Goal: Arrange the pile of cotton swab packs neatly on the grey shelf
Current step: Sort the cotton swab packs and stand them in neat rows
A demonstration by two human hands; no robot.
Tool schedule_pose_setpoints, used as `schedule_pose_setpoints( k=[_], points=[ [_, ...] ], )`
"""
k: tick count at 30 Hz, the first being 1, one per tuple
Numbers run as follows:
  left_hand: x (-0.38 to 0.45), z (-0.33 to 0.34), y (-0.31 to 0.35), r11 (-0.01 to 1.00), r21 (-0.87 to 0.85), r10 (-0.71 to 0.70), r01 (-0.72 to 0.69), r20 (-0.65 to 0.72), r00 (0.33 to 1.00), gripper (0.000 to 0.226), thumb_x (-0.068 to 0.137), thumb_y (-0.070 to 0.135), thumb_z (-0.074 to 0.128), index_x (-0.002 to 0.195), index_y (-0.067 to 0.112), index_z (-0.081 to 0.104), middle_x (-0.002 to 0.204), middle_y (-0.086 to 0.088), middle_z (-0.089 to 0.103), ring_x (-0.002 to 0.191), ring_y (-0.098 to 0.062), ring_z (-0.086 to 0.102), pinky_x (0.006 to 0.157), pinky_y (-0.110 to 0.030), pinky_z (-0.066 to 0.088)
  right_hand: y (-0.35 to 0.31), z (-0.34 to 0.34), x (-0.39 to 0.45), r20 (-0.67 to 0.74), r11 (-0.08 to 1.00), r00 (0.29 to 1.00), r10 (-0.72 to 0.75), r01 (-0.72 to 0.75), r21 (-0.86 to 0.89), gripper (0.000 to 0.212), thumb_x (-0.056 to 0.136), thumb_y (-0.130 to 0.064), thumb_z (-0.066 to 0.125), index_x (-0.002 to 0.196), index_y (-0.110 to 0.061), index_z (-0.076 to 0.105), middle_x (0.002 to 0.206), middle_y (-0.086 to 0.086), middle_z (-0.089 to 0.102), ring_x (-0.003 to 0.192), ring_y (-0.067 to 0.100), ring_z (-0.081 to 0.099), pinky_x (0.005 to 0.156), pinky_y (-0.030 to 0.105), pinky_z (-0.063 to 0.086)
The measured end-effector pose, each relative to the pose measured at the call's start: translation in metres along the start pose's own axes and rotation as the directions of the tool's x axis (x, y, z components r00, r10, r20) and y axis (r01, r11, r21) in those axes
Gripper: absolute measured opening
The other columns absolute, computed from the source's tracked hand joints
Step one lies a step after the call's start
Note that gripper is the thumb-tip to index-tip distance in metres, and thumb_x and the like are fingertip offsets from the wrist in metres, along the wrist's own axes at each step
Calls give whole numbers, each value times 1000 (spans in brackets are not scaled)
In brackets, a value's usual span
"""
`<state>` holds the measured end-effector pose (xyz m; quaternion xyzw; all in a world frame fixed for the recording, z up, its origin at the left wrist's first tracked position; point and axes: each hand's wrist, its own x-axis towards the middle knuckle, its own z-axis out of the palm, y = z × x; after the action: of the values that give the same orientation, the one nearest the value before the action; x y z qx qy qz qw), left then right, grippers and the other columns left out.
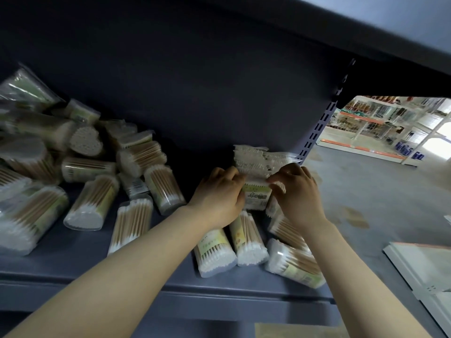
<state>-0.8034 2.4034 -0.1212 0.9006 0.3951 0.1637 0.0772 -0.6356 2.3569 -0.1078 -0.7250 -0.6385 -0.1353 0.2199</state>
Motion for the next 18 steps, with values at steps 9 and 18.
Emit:
schedule_pose_setpoints(
  k=[9,18],
  points=[
    [1,2,1,990,-137,-37,18,-138,990,38,96,27,41,133,26,47,128,5,48,114,-20,44,89,-29,40,0,-2,-2,-21,999,999,-38,38,-2,12,84,-9,61,87,-10,73,94,10,64,92,33,56,78,39,44],
    [5,6,9,925,-368,-159,92,-157,975,18,90,12,53,108,13,53,112,-4,56,98,-22,56,80,-35,46,-4,0,-12,-127,994,986,-105,107,6,9,71,-4,70,74,-12,71,78,7,65,72,33,61,61,31,44]
  ],
)
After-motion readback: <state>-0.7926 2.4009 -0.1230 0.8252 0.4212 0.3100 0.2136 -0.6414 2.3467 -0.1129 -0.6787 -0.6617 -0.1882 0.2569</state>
